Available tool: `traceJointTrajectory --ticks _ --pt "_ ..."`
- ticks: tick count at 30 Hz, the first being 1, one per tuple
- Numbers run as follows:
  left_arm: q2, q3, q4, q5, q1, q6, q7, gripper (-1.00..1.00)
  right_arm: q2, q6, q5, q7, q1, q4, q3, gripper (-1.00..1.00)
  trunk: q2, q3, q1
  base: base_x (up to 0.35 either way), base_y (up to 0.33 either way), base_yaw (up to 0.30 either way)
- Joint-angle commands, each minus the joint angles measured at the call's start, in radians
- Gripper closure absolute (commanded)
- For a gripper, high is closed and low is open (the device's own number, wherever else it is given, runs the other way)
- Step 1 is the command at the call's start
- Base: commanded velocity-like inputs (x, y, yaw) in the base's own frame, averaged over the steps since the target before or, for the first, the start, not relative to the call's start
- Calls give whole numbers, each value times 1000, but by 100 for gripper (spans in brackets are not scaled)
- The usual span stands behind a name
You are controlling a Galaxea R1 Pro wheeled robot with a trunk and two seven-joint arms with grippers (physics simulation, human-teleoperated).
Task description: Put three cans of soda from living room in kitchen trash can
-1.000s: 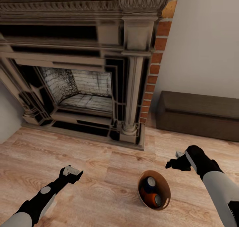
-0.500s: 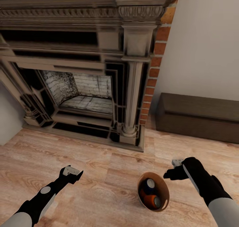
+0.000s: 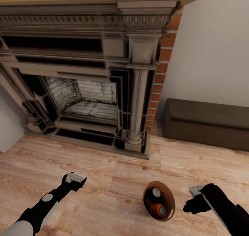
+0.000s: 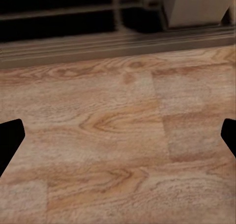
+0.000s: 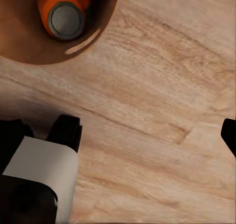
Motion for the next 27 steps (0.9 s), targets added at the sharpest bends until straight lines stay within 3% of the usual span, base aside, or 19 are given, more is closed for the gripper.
traceJointTrajectory --ticks 1,7,14,20,21,24,27 --pt "0 0 0 0 0 0 0 -100 -6 -16 -1 10 12 -2 0 -100 7 3 -4 0 0 0" --pt "0 -1 43 3 0 -3 13 -100 -29 -97 2 50 102 -4 1 -100 49 22 -27 0 0 0" --pt "0 0 88 3 0 -3 41 -100 -33 -226 -1 52 179 28 -4 -100 98 44 -54 0 0 0" --pt "-1 -1 255 6 8 -6 195 -100 -32 -395 -6 48 197 172 -10 -100 140 63 -77 0 0 0" --pt "0 2 287 11 45 -29 232 -100 -29 -453 -10 45 198 242 -11 -100 147 66 -81 0 0 0" --pt "2 6 305 14 100 -79 253 -100 -26 -529 -13 42 199 320 -13 -100 168 75 -92 0 0 0" --pt "5 11 319 13 156 -116 268 -100 -23 -635 -15 40 200 441 -40 -100 189 85 -104 0 0 0"
